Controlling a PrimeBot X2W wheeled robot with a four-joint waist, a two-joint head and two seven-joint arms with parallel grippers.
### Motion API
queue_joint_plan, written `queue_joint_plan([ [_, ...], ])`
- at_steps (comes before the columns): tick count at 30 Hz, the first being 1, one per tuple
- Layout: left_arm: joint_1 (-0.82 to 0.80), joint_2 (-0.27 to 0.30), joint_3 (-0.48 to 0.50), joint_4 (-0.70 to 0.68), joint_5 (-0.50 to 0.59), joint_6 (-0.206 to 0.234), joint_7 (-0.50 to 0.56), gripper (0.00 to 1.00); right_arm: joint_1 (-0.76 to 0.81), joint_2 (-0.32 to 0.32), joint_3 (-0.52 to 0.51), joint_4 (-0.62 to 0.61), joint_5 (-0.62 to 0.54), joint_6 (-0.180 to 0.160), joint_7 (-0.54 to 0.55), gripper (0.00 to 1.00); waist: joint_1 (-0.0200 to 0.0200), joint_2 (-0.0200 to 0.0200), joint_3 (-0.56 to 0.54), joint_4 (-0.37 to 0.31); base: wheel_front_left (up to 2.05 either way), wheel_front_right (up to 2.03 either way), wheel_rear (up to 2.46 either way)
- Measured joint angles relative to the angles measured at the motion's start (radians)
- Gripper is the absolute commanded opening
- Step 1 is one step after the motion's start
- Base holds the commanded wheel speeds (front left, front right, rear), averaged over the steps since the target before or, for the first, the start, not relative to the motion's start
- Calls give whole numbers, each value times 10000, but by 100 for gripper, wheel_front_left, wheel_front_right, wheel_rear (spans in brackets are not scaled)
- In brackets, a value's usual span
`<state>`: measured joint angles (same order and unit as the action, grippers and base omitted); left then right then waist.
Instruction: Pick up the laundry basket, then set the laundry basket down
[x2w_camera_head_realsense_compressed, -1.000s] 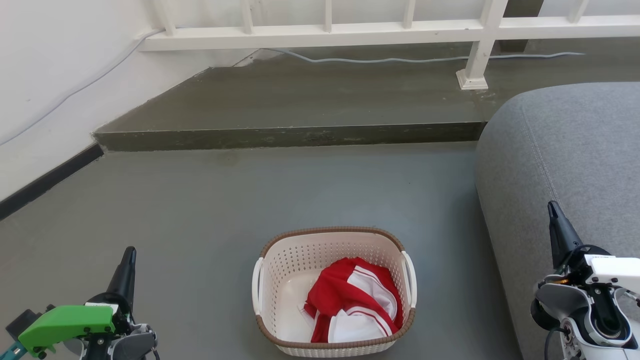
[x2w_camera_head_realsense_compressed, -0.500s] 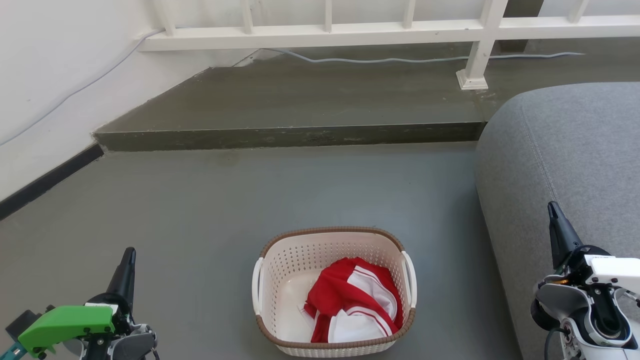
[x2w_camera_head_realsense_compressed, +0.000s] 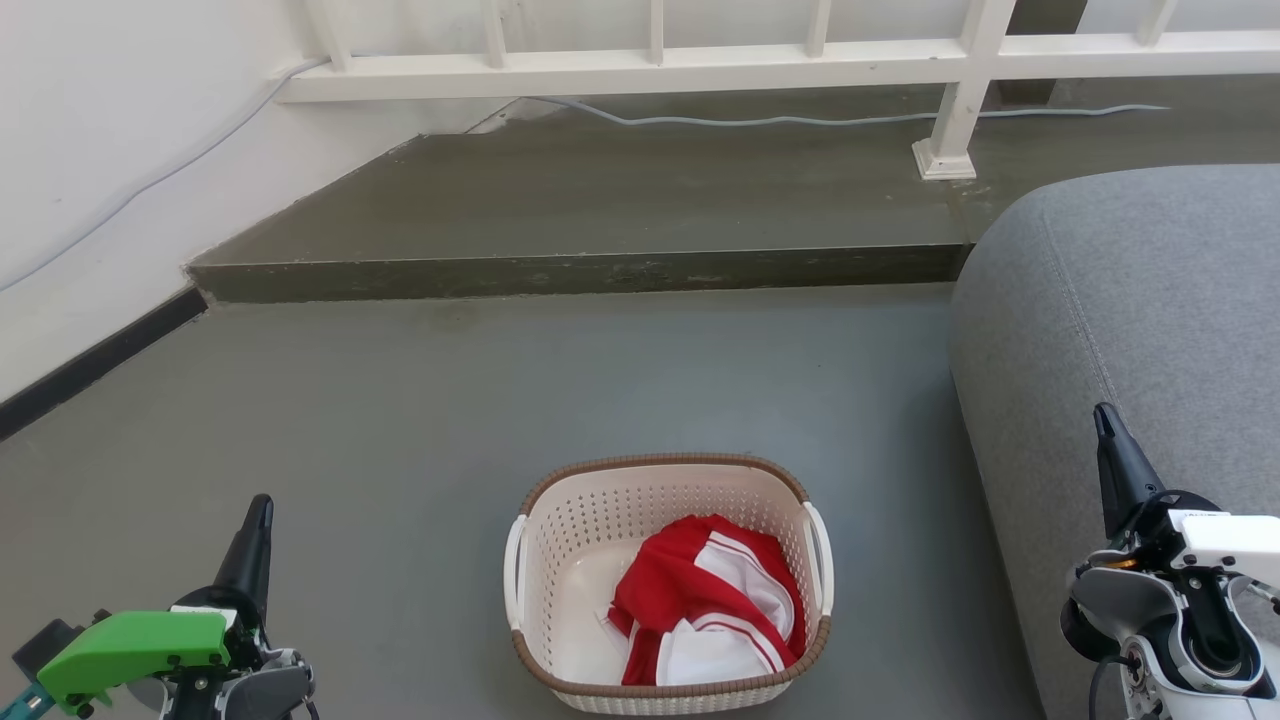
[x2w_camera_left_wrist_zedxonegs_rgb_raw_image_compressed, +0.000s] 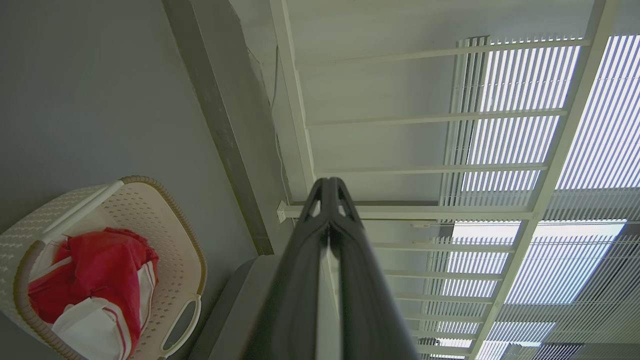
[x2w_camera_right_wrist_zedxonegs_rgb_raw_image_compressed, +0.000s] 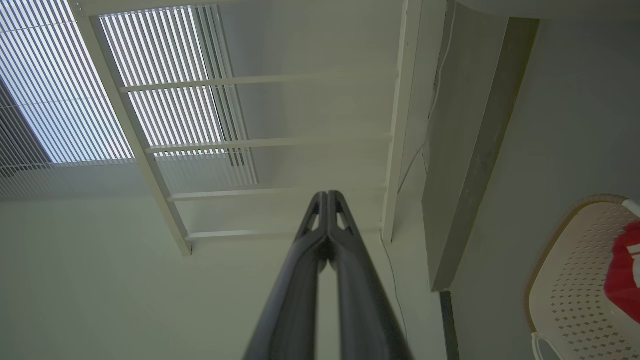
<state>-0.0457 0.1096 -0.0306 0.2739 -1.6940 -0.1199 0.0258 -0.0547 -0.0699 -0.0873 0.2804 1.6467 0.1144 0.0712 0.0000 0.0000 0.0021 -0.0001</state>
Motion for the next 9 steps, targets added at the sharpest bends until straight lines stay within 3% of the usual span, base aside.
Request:
queue_joint_plan([
  [9,-2,0,6,12,0,0,0,0,0,0,-4,2,0,2,0,0,0,0,0,0,0,0,0],
])
